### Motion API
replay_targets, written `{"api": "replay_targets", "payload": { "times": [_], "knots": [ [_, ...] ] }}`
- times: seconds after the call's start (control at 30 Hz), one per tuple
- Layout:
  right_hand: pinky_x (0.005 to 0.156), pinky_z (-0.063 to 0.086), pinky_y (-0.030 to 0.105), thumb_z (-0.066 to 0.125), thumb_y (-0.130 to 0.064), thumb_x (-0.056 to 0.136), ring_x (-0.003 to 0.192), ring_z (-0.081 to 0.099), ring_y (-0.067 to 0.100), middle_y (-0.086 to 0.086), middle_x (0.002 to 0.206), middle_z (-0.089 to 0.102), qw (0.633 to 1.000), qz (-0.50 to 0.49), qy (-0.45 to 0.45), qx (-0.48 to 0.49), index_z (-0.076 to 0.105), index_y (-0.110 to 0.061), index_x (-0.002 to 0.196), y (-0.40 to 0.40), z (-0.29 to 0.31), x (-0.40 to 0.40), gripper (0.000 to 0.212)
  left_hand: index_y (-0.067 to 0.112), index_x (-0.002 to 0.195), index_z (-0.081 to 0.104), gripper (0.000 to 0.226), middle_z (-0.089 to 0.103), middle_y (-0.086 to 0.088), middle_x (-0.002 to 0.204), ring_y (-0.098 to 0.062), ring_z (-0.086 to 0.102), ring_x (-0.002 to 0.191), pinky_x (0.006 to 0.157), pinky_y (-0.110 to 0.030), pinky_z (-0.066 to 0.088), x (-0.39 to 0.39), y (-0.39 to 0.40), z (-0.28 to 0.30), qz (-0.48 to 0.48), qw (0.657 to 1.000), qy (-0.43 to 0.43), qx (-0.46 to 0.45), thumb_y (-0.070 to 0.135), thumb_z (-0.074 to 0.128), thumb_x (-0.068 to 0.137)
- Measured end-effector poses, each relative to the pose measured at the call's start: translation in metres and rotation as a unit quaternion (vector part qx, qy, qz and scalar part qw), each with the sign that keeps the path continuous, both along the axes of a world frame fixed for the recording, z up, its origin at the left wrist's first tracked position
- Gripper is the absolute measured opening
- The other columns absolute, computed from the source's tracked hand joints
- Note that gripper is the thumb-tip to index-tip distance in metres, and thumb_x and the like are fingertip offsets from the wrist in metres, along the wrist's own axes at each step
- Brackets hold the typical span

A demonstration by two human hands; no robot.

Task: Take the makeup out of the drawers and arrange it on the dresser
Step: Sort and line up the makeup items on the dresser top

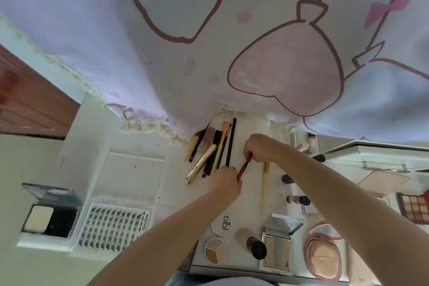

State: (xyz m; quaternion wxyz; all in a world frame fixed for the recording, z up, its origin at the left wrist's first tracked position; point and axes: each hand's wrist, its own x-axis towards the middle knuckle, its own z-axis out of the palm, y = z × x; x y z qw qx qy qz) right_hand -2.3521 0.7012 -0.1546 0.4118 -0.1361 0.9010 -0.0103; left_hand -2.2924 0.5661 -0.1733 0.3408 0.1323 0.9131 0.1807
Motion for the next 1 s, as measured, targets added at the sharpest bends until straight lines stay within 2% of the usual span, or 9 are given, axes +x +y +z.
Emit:
{"api": "replay_targets", "payload": {
  "times": [0.13,0.27,0.4,0.53,0.67,0.8,1.0],
  "knots": [
    [0.092,0.045,0.03,0.044,0.008,0.084,0.108,0.053,0.026,0.012,0.121,0.058,0.999,-0.02,0.017,-0.025,0.062,-0.006,0.115,0.004,-0.01,0.0,0.038,0.005,0.111,0.054,0.028,0.058,-0.011,0.115,-0.025,0.057,0.105,0.071,-0.028,0.041,0.005,0.008,-0.001,-0.014,0.999,0.007,-0.043,0.024,0.038,0.098],
    [0.081,0.04,0.028,0.044,0.009,0.083,0.109,0.047,0.026,0.013,0.118,0.054,0.998,-0.005,0.05,-0.033,0.063,-0.004,0.11,0.005,-0.013,0.007,0.035,0.006,0.112,0.055,0.03,0.059,-0.01,0.115,-0.024,0.057,0.105,0.07,-0.027,0.04,0.005,0.009,-0.001,-0.022,0.998,0.006,-0.059,0.028,0.042,0.097],
    [0.082,0.04,0.028,0.046,0.007,0.084,0.109,0.045,0.026,0.014,0.12,0.051,0.996,-0.001,0.076,-0.036,0.06,-0.005,0.112,0.005,-0.015,0.011,0.034,0.004,0.11,0.055,0.036,0.059,-0.011,0.113,-0.025,0.058,0.104,0.072,-0.029,0.043,0.005,0.007,0.003,-0.03,0.998,0.013,-0.056,0.034,0.04,0.097],
    [0.087,0.039,0.03,0.046,0.007,0.083,0.114,0.043,0.026,0.014,0.122,0.051,0.997,-0.009,0.07,-0.041,0.054,-0.006,0.121,0.004,-0.011,0.013,0.04,0.005,0.112,0.05,0.03,0.058,-0.011,0.114,-0.025,0.059,0.102,0.07,-0.029,0.043,0.004,-0.002,0.004,-0.001,0.998,0.049,-0.04,0.029,0.039,0.098],
    [0.087,0.039,0.03,0.046,0.002,0.086,0.116,0.041,0.025,0.013,0.124,0.049,0.995,-0.03,0.081,-0.042,0.049,-0.009,0.127,0.005,-0.005,0.014,0.043,0.004,0.122,0.041,0.035,0.053,-0.011,0.121,-0.023,0.057,0.107,0.074,-0.028,0.046,-0.003,-0.008,0.002,0.005,0.995,0.068,-0.076,0.029,0.04,0.097],
    [0.092,0.04,0.03,0.045,-0.009,0.091,0.118,0.04,0.023,0.01,0.125,0.05,0.99,-0.071,0.108,-0.055,0.043,-0.013,0.132,0.009,0.003,0.014,0.041,0.004,0.124,0.042,0.031,0.055,-0.011,0.123,-0.022,0.058,0.108,0.078,-0.027,0.047,-0.006,-0.007,0.0,-0.021,0.993,0.056,-0.103,0.021,0.034,0.1],
    [0.098,0.038,0.03,0.044,-0.012,0.093,0.122,0.038,0.022,0.008,0.132,0.046,0.976,-0.117,0.166,-0.074,0.039,-0.014,0.136,0.012,0.017,0.017,0.043,0.005,0.121,0.044,0.03,0.057,-0.01,0.119,-0.025,0.06,0.104,0.072,-0.031,0.046,-0.01,-0.021,0.011,-0.024,0.99,0.101,-0.095,0.022,0.03,0.1]
  ]
}}
